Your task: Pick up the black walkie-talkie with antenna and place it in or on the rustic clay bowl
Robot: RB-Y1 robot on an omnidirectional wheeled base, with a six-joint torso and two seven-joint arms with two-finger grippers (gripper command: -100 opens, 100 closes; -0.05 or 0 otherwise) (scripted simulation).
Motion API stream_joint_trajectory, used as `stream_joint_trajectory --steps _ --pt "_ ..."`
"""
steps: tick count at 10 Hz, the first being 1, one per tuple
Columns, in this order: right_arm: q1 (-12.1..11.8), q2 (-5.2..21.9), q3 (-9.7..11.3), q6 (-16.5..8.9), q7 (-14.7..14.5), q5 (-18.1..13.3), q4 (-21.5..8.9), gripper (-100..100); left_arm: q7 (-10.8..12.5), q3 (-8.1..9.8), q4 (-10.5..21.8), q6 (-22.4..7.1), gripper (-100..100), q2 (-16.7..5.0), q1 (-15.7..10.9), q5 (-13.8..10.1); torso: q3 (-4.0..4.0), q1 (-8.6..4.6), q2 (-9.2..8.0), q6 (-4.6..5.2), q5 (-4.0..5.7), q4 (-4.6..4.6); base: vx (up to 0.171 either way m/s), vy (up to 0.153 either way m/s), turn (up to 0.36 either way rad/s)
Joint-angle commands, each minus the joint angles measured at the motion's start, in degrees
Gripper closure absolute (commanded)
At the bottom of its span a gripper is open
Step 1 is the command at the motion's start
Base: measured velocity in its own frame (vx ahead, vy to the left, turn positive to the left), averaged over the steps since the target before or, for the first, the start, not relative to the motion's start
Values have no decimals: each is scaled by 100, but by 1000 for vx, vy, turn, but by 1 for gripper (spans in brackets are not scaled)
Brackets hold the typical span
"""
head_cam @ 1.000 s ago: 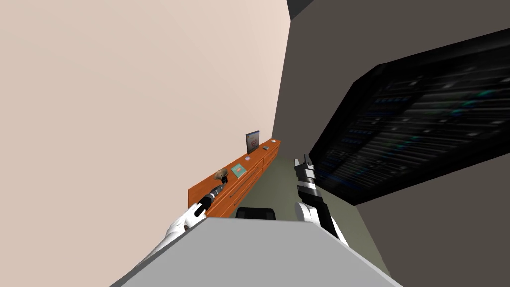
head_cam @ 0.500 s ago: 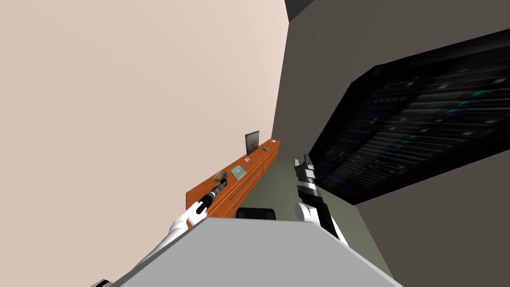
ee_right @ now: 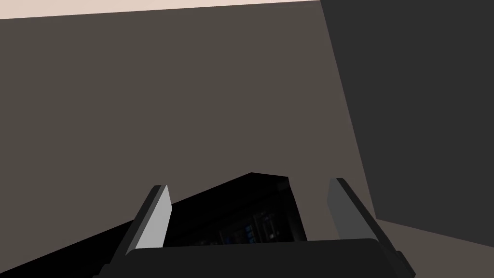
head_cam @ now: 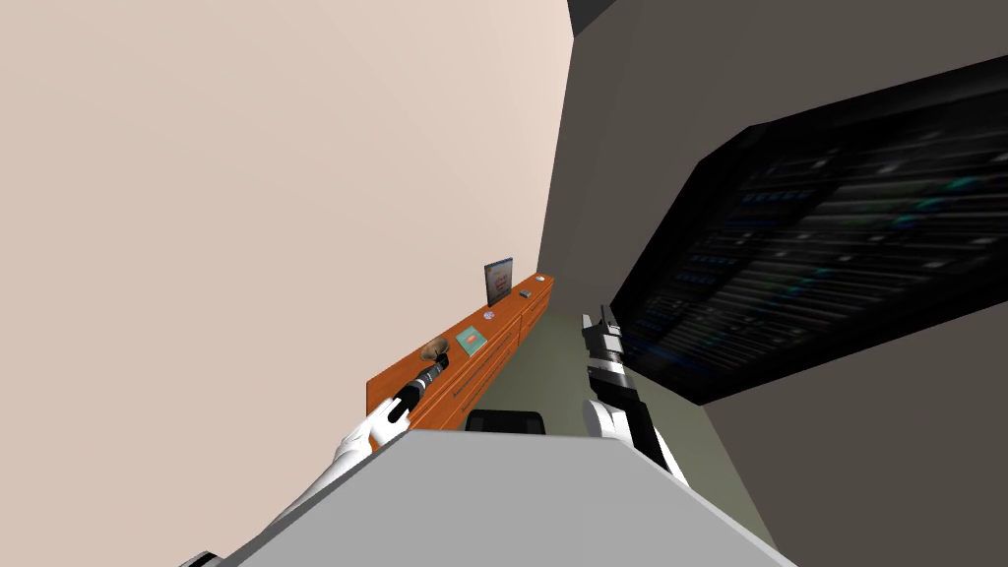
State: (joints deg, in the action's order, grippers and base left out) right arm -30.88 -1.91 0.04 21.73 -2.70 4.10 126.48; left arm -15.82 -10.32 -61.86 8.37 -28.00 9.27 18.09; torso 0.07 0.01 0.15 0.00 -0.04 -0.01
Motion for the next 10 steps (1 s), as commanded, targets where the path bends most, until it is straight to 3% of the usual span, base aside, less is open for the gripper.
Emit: stream_joint_trajectory --steps 1,2,3,10 --pt "0 0 0 0 0 0 0 0 0 0 0 0 100 0 0 0 0 0 0 0 0 0 0 0 0" --pt "0 0 0 0 0 0 0 0 0 0 0 0 0 0 0 0 0 0 0 0 0 0 0 0 0" --pt "0 0 0 0 0 0 0 0 66 -46 -55 10 -100 -169 30 27 0 0 0 0 0 0 -32 -18 74" --pt "1 0 0 0 0 0 0 0 344 -269 -349 44 -100 -1002 226 167 -12 -13 -20 0 3 4 -58 -36 67"
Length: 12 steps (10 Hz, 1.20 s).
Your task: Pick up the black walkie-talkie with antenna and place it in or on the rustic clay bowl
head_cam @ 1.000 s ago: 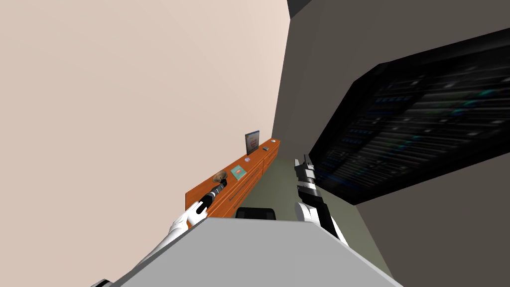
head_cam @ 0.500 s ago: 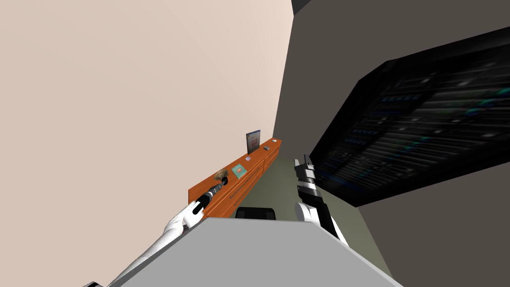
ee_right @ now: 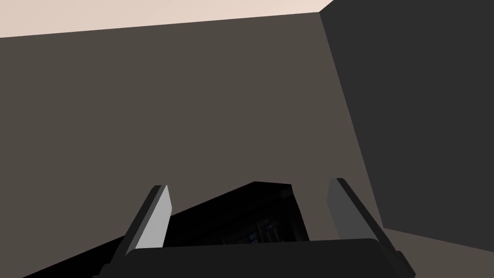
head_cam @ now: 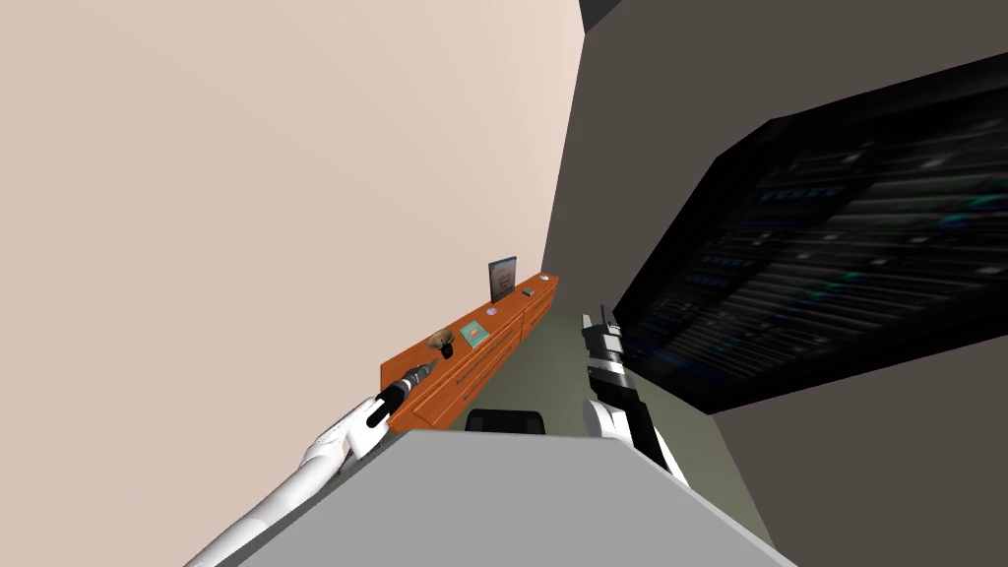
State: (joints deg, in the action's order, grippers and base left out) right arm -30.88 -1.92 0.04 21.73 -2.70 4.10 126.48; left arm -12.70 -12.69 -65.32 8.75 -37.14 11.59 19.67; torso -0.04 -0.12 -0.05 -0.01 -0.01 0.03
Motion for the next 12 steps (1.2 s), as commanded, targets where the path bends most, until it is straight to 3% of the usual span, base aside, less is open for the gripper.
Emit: stream_joint_trajectory --steps 1,9,11,12 --pt "0 0 0 0 0 0 0 0 63 -63 -55 10 -100 -209 29 31 0 0 0 0 0 0 -43 -34 51" --pt "0 0 1 0 0 0 0 0 221 -210 -474 16 -100 -1115 452 135 8 -14 15 4 3 -2 -24 -50 18" --pt "-1 0 0 0 0 0 0 0 1 -248 -498 -166 -100 -1153 657 175 26 -11 48 6 3 -9 153 -24 -140" --pt "-2 1 0 0 0 0 0 0 1 -248 -498 -166 -100 -1153 657 175 47 10 85 8 -2 -16 165 40 -86"
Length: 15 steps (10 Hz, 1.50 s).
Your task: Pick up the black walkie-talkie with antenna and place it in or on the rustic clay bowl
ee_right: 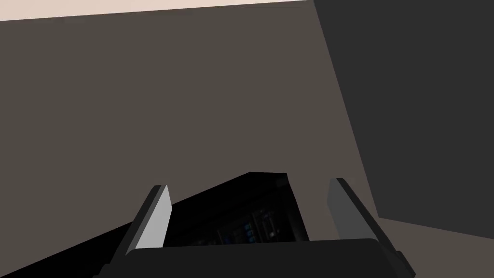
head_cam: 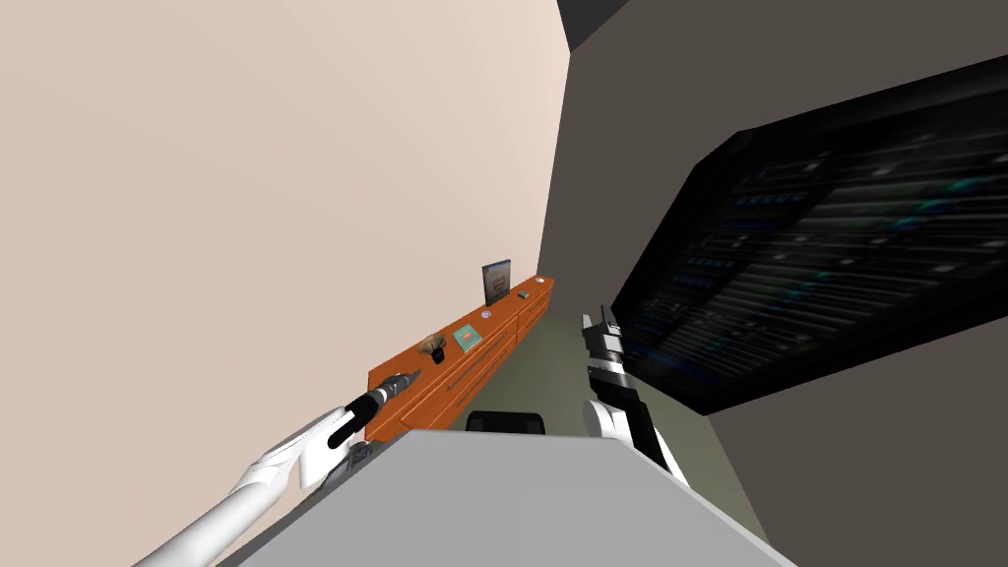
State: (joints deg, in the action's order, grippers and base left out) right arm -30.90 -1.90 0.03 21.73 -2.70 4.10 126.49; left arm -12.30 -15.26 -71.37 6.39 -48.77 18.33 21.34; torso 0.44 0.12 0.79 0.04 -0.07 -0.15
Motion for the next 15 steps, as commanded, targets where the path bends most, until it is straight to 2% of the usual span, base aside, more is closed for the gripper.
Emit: stream_joint_trajectory --steps 1,5,6,7,8,10,11,12,15 --pt "0 0 0 0 0 0 0 0 -212 -34 82 -58 -100 34 77 52 0 0 0 0 0 0 191 40 -130" --pt "0 0 0 0 0 0 0 0 -583 -151 -41 -285 -100 152 217 155 4 5 8 2 -1 -1 182 38 -143" --pt "-1 0 0 0 0 0 0 0 -505 -131 -22 -239 -100 107 202 131 7 -5 13 1 0 -2 89 4 -22" --pt "0 0 0 0 0 0 0 0 -525 -135 -35 -258 0 110 205 133 -8 -14 -17 -2 3 2 16 2 3" --pt "1 -1 0 0 0 0 0 0 -603 -95 153 -249 -100 298 67 186 -24 -16 -43 -2 3 9 10 30 -54" --pt "2 0 0 0 0 0 0 0 -683 -56 340 -243 -100 488 -70 239 -35 -3 -61 -1 0 13 -6 46 -58" --pt "2 0 0 0 0 0 0 0 -644 -72 283 -233 -100 408 -25 215 -36 0 -62 -2 0 14 0 22 -15" --pt "2 -1 0 0 0 0 0 0 -652 -70 295 -232 100 418 -34 217 -36 -8 -63 -4 1 13 0 0 0" --pt "2 -1 1 0 0 0 0 0 -651 -73 277 -215 100 420 -37 217 -24 12 -47 -3 -10 6 -1 -1 3"
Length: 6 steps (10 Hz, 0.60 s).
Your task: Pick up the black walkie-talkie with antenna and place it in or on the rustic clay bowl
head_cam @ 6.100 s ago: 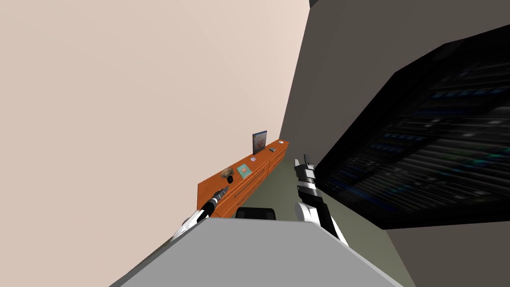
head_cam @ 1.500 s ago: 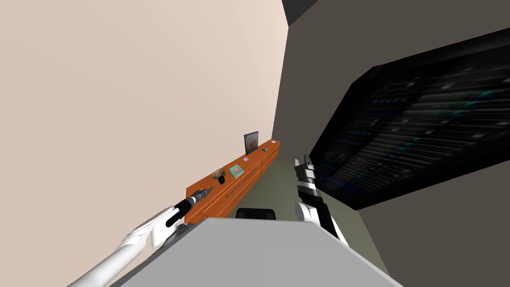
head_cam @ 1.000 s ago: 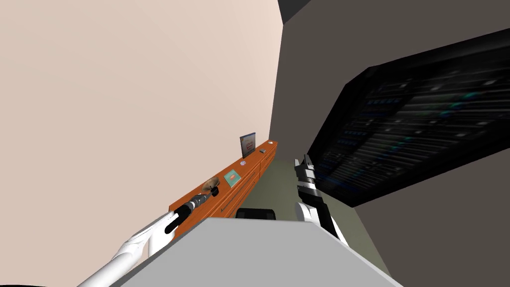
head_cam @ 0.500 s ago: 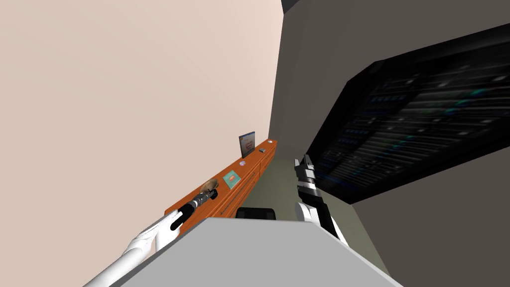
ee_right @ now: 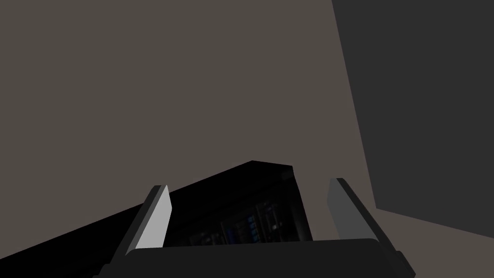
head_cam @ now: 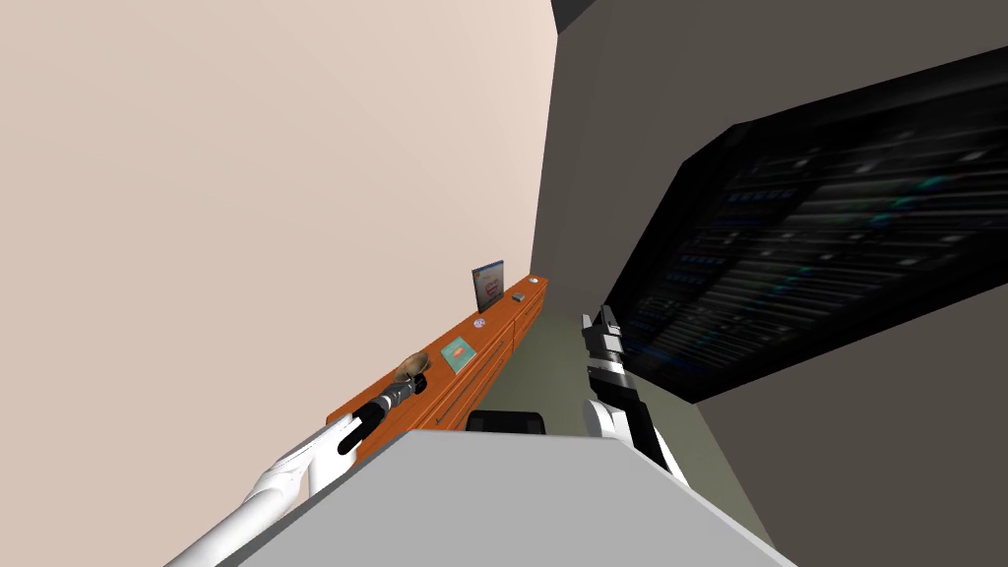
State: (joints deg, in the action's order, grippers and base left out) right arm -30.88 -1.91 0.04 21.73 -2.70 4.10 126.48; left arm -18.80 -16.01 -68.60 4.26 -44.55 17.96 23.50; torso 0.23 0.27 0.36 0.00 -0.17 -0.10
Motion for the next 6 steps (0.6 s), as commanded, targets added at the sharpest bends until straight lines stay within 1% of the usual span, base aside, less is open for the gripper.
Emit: stream_joint_trajectory --steps 1,2,3,4,5,6 --pt "0 0 0 0 0 0 0 0 0 0 0 0 100 0 0 0 0 0 0 0 0 0 0 0 0" --pt "0 0 0 0 0 0 0 0 1 -1 0 1 0 1 1 0 1 1 2 0 1 0 0 0 0" --pt "0 0 0 0 0 0 0 0 64 -28 -161 -37 100 -161 131 -41 1 1 3 0 1 0 1 -23 61" --pt "0 0 0 0 0 0 0 0 111 -51 -273 -41 100 -275 213 -73 0 -5 0 -6 5 -1 4 -46 95" --pt "0 0 0 0 0 0 0 0 76 -40 -211 -37 100 -207 162 -54 0 -14 -1 -6 7 0 1 -22 29" --pt "0 0 0 0 0 0 0 0 87 -43 -220 -43 0 -219 174 -58 0 -9 1 0 4 1 0 0 0"
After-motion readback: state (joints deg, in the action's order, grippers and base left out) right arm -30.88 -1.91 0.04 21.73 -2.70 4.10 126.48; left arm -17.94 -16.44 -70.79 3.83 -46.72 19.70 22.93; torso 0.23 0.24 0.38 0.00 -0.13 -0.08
